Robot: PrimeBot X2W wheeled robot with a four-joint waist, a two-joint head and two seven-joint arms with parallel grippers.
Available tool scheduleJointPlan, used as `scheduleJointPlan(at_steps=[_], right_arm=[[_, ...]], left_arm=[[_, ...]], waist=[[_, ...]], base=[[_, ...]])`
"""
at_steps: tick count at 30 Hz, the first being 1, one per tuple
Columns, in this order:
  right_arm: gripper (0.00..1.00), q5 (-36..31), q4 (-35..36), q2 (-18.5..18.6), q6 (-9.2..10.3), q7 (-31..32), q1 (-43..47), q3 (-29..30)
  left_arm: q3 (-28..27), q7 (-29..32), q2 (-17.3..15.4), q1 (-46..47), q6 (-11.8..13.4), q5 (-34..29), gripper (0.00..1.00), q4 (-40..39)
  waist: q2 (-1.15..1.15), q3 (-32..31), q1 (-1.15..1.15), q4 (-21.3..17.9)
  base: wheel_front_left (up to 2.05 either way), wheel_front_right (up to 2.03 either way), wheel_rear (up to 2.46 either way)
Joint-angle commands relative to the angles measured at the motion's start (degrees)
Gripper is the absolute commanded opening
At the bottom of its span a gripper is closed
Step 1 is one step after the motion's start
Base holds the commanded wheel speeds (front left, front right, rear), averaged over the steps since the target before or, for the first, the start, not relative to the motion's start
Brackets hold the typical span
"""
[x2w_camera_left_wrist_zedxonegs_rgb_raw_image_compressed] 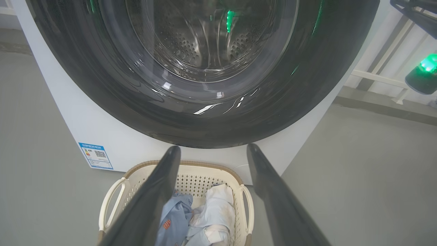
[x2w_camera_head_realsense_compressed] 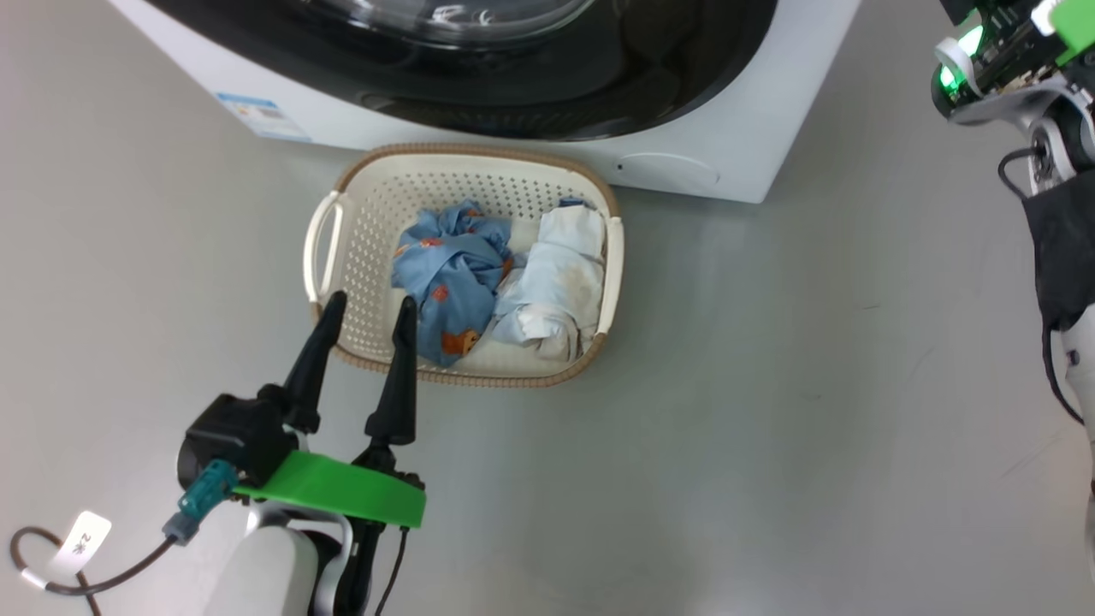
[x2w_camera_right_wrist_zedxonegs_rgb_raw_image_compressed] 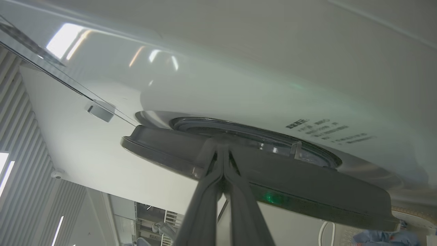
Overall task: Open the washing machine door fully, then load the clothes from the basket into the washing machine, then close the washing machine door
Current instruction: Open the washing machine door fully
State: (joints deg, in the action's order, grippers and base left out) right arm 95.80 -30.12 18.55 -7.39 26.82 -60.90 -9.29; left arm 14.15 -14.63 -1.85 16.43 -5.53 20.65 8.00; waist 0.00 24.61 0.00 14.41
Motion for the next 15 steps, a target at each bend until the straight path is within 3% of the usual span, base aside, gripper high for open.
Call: scheduleJointPlan(at_steps=[1, 15], right_arm=[[0.00, -0.7, 1.1, -0.6, -0.10, 0.8, -1.3, -0.5], [0.00, -4.0, -2.0, -0.7, -0.10, 4.0, -6.3, -1.4]], left_arm=[[-1.5, -0.4, -1.0, 1.1, 0.4, 0.7, 1.00, -1.6], [1.4, -0.4, -1.0, 3.2, 1.7, 2.7, 1.00, -2.6]], waist=[[0.00, 0.9, 0.00, 0.9], [0.00, 4.2, 0.00, 3.6]], base=[[0.00, 0.00, 0.00], [0.00, 0.00, 0.00]])
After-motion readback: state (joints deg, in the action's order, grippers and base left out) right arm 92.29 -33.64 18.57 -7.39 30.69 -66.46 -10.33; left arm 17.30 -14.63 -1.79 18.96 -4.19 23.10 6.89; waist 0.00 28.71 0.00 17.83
